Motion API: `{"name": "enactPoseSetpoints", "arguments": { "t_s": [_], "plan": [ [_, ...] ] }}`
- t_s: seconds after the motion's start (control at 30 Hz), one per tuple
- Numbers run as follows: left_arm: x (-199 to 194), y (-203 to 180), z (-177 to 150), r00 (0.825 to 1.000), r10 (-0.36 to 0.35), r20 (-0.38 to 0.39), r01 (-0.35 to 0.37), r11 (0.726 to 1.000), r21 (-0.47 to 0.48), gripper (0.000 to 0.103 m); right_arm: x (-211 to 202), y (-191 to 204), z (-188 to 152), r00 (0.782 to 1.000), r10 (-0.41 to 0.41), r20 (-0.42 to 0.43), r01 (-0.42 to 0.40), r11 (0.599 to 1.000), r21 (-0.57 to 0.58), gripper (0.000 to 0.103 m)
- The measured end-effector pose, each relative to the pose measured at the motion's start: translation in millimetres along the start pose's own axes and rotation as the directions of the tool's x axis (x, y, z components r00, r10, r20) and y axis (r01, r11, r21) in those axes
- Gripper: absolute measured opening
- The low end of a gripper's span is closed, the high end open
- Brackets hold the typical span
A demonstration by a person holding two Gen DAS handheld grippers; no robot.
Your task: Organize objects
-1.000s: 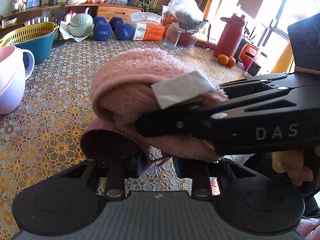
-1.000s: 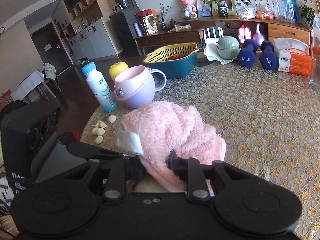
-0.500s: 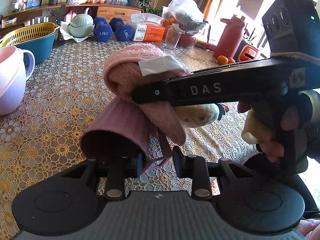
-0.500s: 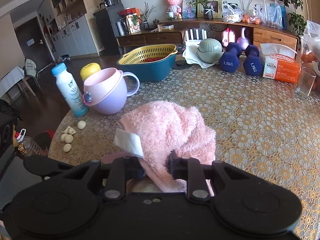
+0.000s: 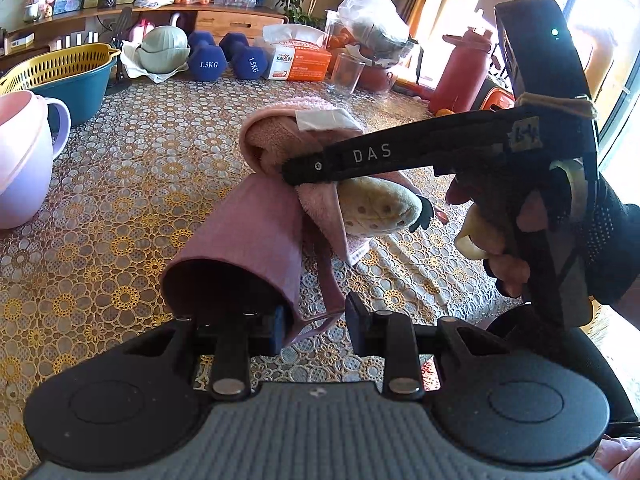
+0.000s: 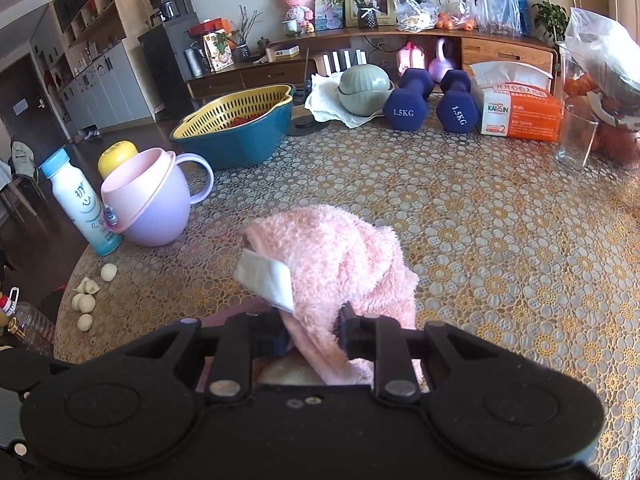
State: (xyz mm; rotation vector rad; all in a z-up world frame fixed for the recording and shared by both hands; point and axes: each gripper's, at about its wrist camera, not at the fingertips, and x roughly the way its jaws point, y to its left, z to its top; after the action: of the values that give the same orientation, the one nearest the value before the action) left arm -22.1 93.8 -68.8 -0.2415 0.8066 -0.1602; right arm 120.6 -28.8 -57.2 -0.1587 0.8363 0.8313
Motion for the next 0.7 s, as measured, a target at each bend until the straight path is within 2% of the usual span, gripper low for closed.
{"name": "enactPoseSetpoints", "arguments": {
  "t_s": [0.17,0.47,0.53,0.7],
  "plan": [
    [-4.2,4.0,1.6,1.0,0.019,0.009,-0.019,1.0,-0.017,0.03,5.2,-18.8,-9.6,0.997,-0.072,-0.031,0.073,0.997,0.018,0.022],
    [-9.5,8.4,4.9,0.999,0.047,0.017,-0.046,0.998,-0.048,0.033,-25.8,-66.9,-16.7,0.989,-0.146,0.0,0.145,0.982,0.122,0.024],
    [-9.5,8.1,3.6,0.998,0.065,0.015,-0.064,0.997,-0.05,0.043,-29.0,-73.6,-20.5,0.989,-0.148,-0.001,0.146,0.979,0.142,0.025],
    [-13.0,9.2,2.5,0.997,0.078,0.018,-0.077,0.994,-0.072,0.055,-34.9,-78.0,-30.2,0.989,-0.145,0.02,0.14,0.977,0.162,0.03]
  ]
}}
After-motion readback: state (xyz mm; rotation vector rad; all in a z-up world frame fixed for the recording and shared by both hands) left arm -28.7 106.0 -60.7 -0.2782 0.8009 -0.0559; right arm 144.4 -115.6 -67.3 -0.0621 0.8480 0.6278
